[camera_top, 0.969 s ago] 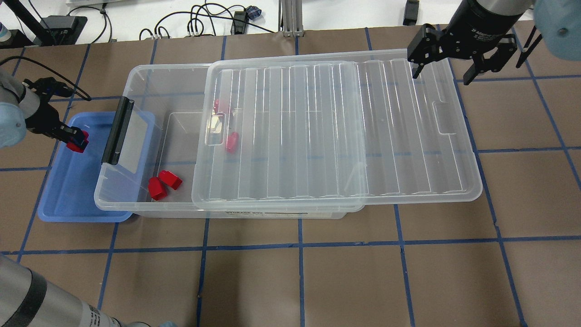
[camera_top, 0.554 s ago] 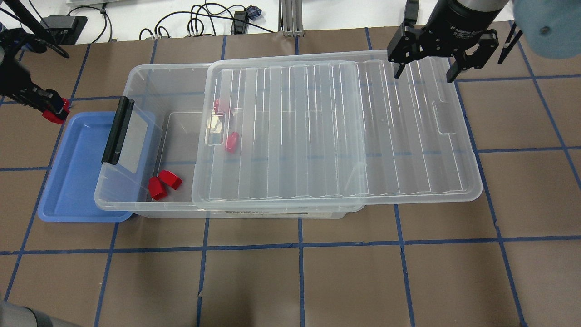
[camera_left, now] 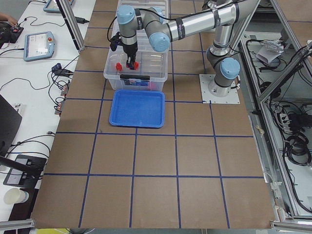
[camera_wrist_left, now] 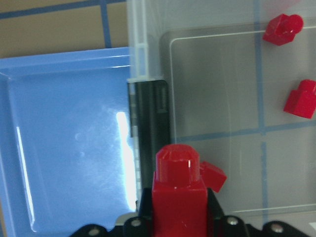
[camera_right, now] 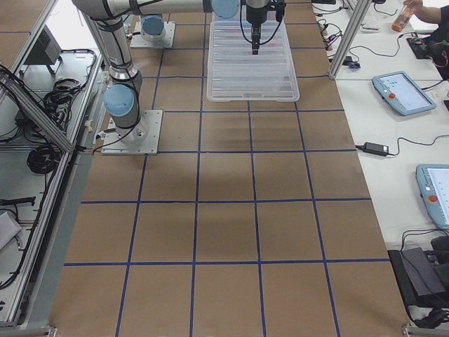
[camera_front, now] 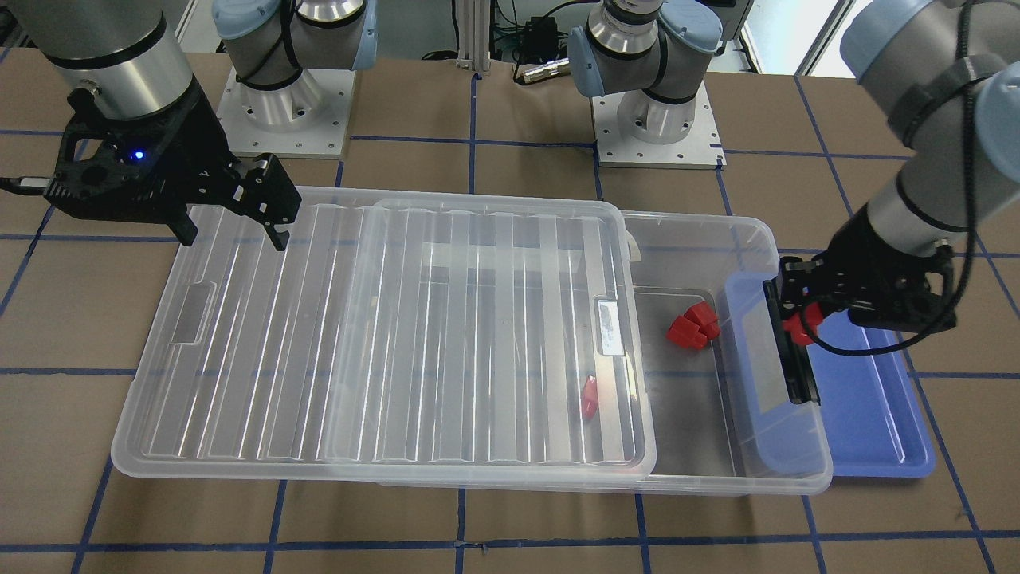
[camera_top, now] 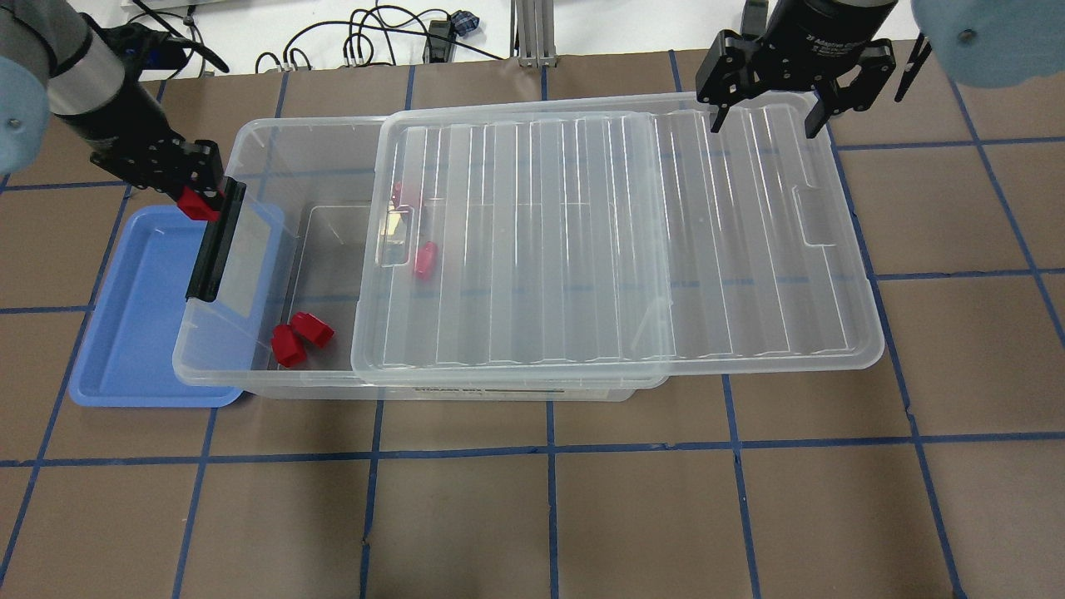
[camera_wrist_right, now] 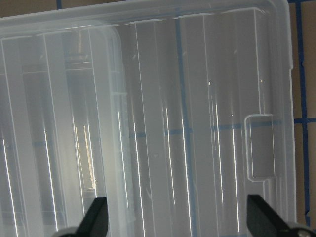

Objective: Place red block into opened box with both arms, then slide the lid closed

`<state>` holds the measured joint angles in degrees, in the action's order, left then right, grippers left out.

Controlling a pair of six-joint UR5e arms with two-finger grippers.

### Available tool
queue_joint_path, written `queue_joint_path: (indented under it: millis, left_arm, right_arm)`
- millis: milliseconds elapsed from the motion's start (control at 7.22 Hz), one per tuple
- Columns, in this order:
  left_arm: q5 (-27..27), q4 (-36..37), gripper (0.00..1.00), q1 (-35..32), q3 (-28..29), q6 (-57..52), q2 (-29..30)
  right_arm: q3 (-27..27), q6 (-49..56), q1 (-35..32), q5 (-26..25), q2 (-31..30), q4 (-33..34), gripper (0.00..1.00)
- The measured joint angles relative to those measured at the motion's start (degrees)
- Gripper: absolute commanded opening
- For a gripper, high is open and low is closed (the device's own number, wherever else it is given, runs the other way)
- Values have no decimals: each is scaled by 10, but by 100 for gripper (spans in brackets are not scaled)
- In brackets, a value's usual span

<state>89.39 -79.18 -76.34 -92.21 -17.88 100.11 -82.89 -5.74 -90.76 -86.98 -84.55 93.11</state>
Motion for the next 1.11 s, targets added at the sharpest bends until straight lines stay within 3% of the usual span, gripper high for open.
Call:
queue_joint_path:
  millis: [415, 1108]
  left_arm:
    - [-5, 61, 0, -53, -53, 80, 10]
    - [-5, 202, 0, -58, -126, 97, 44]
  right_arm:
    - [-2, 1, 0, -3, -1, -1, 100]
    - [-3, 5, 0, -4, -2, -2, 100]
